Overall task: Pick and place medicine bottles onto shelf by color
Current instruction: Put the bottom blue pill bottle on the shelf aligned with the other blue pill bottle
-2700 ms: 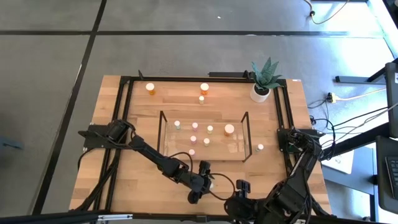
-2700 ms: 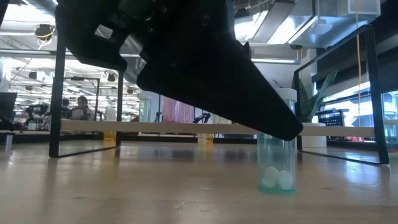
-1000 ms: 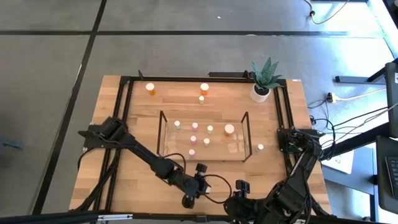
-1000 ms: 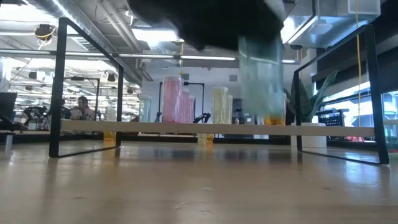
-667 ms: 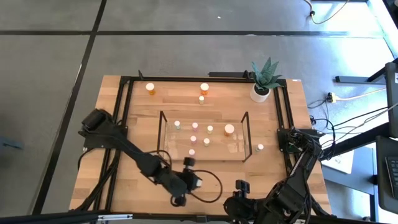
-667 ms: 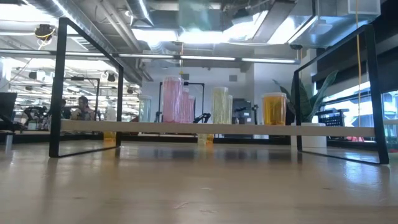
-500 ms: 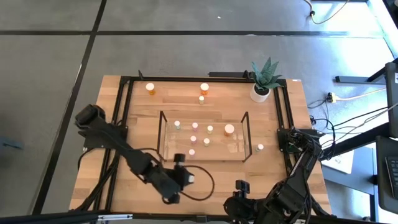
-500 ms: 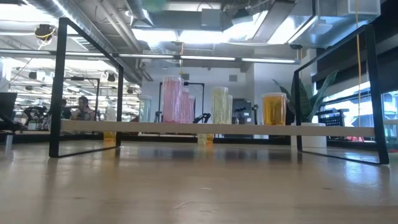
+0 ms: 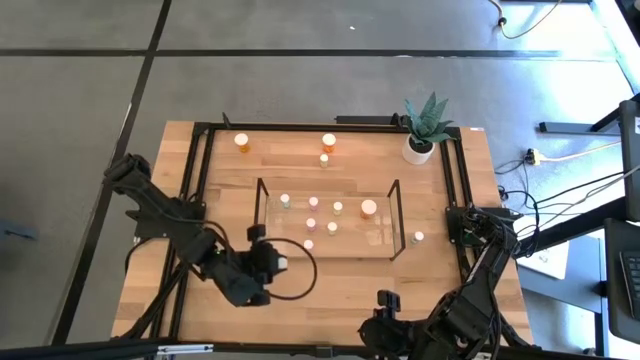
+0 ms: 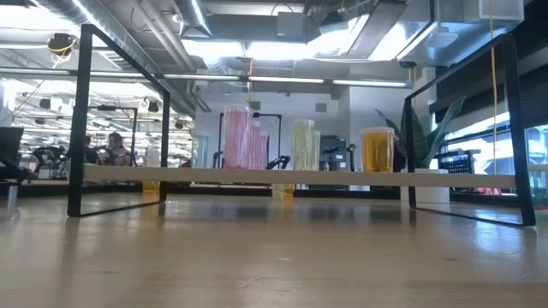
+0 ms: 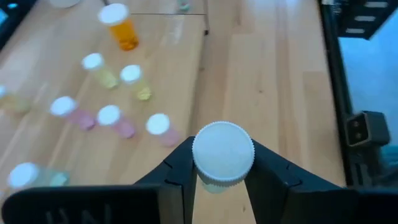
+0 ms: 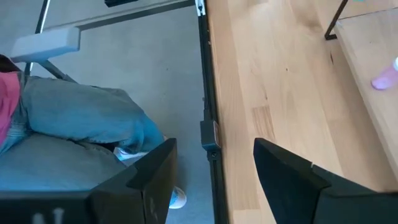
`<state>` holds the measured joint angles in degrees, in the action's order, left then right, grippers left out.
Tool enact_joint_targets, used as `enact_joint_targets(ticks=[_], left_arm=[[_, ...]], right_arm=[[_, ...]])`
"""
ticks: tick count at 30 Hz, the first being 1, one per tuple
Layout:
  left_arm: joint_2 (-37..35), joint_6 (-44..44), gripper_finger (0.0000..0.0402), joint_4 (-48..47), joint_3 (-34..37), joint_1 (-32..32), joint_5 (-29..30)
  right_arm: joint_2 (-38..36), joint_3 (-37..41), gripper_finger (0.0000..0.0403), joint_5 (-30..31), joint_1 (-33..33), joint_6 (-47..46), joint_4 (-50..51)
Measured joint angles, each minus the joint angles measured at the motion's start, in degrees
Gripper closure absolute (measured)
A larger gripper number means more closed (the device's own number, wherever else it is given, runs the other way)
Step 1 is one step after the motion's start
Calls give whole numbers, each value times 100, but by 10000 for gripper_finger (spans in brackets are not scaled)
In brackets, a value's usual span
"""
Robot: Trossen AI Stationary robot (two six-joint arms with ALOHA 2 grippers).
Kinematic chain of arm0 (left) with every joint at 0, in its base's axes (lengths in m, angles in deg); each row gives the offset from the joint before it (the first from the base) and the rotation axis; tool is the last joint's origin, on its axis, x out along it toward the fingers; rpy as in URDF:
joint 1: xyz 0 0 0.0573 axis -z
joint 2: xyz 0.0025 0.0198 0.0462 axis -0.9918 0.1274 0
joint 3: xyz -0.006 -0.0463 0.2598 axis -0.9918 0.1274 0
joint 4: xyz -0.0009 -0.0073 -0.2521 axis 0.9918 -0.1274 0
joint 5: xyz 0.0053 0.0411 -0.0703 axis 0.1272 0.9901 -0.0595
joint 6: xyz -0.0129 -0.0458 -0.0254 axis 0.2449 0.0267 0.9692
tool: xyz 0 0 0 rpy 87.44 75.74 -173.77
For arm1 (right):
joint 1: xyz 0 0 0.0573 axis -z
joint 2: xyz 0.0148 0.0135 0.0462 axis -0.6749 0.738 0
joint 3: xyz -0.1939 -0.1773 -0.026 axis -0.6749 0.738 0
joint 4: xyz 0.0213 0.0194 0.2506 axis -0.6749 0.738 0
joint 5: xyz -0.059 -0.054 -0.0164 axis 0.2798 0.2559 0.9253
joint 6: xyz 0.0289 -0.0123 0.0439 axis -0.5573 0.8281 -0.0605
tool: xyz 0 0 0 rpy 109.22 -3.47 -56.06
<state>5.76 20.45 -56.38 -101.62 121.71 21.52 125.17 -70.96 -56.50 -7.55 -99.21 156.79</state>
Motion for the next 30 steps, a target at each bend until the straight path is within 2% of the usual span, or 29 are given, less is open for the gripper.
enact_joint_targets(ticks=[4,9,17,21,24,30], left_arm=[[-20,178,300,-183,8,-146,119],[-14,210,300,-187,320,-480,142],[-12,360,300,-104,737,-1025,95],[-12,360,300,168,976,-1249,96],[-12,358,300,555,1247,-1370,93],[-13,592,300,927,1669,-1552,255]], right_arm=[[0,0,188,-1,-2,5,-48],[0,0,188,119,44,880,-37],[-7,81,188,2207,95,892,0],[-7,83,188,2878,161,855,4],[-7,83,188,3120,246,879,4],[-7,85,188,3150,468,883,6]])
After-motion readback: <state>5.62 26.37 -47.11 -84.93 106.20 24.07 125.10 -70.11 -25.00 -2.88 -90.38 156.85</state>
